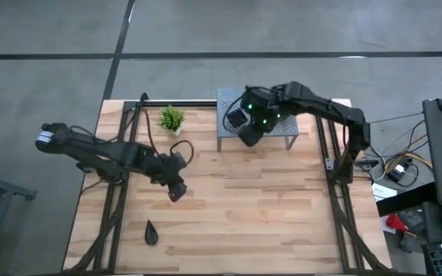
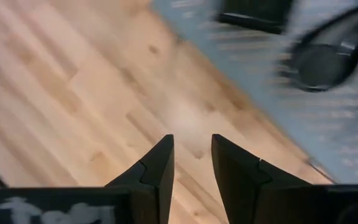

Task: Pick & Place Mini shaped plates
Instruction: Stack the black drop-shaped plate on top of the black drop-shaped plate on the shelf

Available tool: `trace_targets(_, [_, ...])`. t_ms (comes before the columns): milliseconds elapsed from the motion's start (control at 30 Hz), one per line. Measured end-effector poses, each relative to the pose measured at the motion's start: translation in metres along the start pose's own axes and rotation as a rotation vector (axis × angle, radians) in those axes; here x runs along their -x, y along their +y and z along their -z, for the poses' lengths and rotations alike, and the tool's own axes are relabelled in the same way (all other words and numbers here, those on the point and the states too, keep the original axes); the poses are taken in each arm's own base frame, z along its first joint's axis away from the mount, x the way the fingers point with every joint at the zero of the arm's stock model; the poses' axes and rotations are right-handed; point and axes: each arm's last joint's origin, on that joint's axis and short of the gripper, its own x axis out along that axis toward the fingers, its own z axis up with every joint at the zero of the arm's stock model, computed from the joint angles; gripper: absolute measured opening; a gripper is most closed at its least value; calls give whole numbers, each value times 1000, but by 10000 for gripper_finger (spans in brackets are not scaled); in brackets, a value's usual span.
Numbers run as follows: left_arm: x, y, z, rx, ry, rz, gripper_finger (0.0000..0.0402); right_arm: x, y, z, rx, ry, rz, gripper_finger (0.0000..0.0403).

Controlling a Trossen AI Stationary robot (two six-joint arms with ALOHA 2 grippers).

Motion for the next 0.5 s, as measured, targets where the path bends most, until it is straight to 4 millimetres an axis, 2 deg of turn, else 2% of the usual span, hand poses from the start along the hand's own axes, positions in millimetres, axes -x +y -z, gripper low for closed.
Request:
trace_targets(267, [-10, -10, 32, 250, -3, -44, 129, 1, 54, 35, 187, -16, -130, 101])
trace_targets(500, [-11, -25, 69, 437, 50, -32, 129, 4, 83, 62, 331, -50, -172, 89])
